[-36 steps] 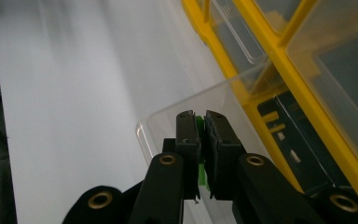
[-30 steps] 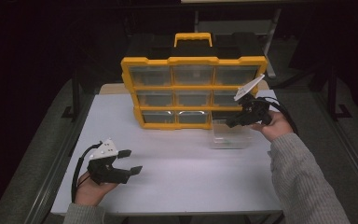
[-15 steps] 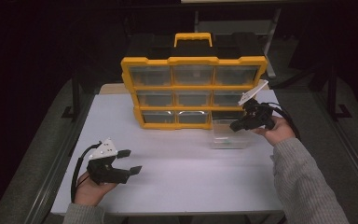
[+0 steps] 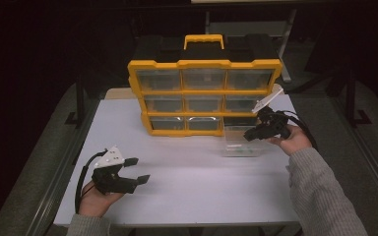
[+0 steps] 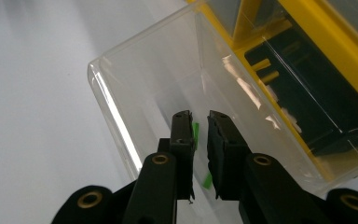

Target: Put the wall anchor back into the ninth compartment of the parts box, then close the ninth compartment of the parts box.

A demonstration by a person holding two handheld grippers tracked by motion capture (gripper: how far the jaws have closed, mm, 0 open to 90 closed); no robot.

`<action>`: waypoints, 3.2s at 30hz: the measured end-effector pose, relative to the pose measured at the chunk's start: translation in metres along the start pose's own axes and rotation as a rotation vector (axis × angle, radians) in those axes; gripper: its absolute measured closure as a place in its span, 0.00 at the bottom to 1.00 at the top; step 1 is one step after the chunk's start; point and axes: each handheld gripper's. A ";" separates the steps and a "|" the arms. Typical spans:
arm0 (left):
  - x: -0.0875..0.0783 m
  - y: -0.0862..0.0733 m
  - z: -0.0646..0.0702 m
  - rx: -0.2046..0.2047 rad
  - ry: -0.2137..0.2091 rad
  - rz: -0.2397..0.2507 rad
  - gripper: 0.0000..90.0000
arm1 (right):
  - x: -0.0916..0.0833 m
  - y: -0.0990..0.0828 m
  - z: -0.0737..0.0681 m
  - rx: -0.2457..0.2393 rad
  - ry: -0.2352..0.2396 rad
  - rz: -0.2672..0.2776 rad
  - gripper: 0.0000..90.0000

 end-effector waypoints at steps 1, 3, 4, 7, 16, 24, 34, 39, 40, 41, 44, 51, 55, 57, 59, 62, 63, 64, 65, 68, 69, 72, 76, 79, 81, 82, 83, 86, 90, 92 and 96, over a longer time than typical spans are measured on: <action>0.000 0.000 0.000 -0.003 0.000 0.002 0.30 | -0.001 0.000 0.000 -0.004 -0.001 0.004 0.88; 0.000 0.000 0.000 -0.003 0.000 0.001 0.30 | -0.001 0.001 -0.001 -0.001 0.003 0.011 0.87; 0.000 0.000 0.000 -0.004 0.000 0.001 0.30 | -0.002 0.001 -0.001 -0.002 0.005 0.014 0.87; 0.000 0.000 -0.001 0.000 0.001 0.003 0.30 | -0.002 0.002 0.000 0.000 0.013 0.018 0.86; 0.000 -0.001 -0.003 -0.012 -0.002 0.006 0.29 | -0.005 0.006 -0.004 0.010 0.030 0.055 0.81; -0.001 -0.002 -0.004 -0.019 0.000 0.007 0.29 | -0.008 0.011 -0.007 0.016 0.039 0.067 0.76; -0.001 -0.003 -0.005 -0.020 0.004 0.010 0.29 | -0.010 0.013 -0.013 0.012 0.053 0.073 0.70; 0.000 -0.002 -0.006 -0.021 0.002 0.003 0.29 | -0.010 0.014 -0.016 0.003 0.040 0.072 0.63; 0.000 -0.002 -0.006 -0.021 0.001 0.006 0.29 | -0.011 0.015 -0.016 0.007 0.039 0.075 0.63; 0.001 -0.002 -0.006 -0.024 -0.001 0.009 0.29 | -0.012 0.015 -0.018 0.015 0.044 0.079 0.62; 0.002 -0.002 -0.005 -0.030 -0.004 0.009 0.29 | -0.013 0.014 -0.019 0.000 0.034 0.082 0.61; 0.002 -0.001 -0.004 -0.020 -0.003 0.008 0.28 | -0.014 0.016 -0.025 -0.001 0.038 0.085 0.59; 0.003 -0.001 -0.004 -0.016 -0.007 0.008 0.28 | -0.016 0.017 -0.030 -0.010 0.035 0.094 0.57; 0.003 -0.001 -0.005 -0.014 -0.010 0.005 0.28 | -0.017 0.017 -0.032 -0.023 0.033 0.092 0.57; 0.004 -0.001 -0.005 -0.019 -0.009 0.001 0.28 | -0.018 0.018 -0.034 -0.014 0.039 0.100 0.57; 0.004 -0.001 -0.004 -0.015 -0.011 0.005 0.28 | -0.020 0.017 -0.038 -0.023 0.041 0.104 0.58; 0.004 -0.002 -0.004 -0.020 -0.012 0.007 0.28 | -0.020 0.017 -0.039 -0.028 0.040 0.104 0.58; 0.004 -0.002 -0.004 -0.018 -0.011 0.006 0.28 | -0.020 0.016 -0.040 -0.027 0.042 0.106 0.58; 0.003 -0.002 -0.003 -0.022 -0.011 0.006 0.28 | -0.021 0.016 -0.041 -0.032 0.043 0.106 0.58; 0.004 -0.001 -0.003 -0.019 -0.012 0.007 0.28 | -0.022 0.014 -0.045 -0.037 0.050 0.116 0.59; 0.003 -0.001 -0.003 -0.013 -0.011 0.001 0.28 | -0.022 0.014 -0.046 -0.033 0.057 0.116 0.59; 0.003 -0.002 -0.003 -0.018 -0.009 0.002 0.28 | -0.024 0.012 -0.049 -0.037 0.062 0.118 0.61; 0.003 -0.003 -0.003 -0.024 -0.005 0.005 0.28 | -0.023 0.009 -0.052 -0.059 0.065 0.117 0.62; 0.003 -0.003 -0.003 -0.023 -0.003 -0.001 0.27 | -0.023 0.006 -0.055 -0.069 0.070 0.114 0.65; 0.003 -0.003 -0.004 -0.026 -0.002 -0.001 0.27 | -0.022 0.004 -0.057 -0.072 0.072 0.117 0.66; 0.003 -0.003 -0.004 -0.023 -0.005 -0.002 0.27 | -0.023 0.003 -0.058 -0.070 0.076 0.117 0.66; 0.004 -0.004 -0.004 -0.021 -0.006 -0.002 0.28 | -0.022 0.002 -0.060 -0.070 0.086 0.121 0.67; 0.004 -0.004 -0.004 -0.024 -0.008 -0.002 0.28 | -0.020 0.001 -0.062 -0.105 0.084 0.108 0.67; 0.005 -0.004 -0.004 -0.023 -0.009 0.000 0.28 | -0.018 0.000 -0.067 -0.110 0.093 0.093 0.70; 0.004 -0.004 -0.004 -0.022 -0.005 -0.001 0.27 | -0.018 -0.001 -0.070 -0.121 0.092 0.095 0.71; 0.003 -0.004 -0.003 -0.037 -0.002 0.003 0.27 | -0.016 -0.006 -0.075 -0.113 0.097 0.090 0.73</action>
Point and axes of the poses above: each handheld gripper's, and its own axes: x roughly forward along the jaws, y roughly out of its top, z roughly to its right, and after that the axes turned 8 degrees about z, right-handed
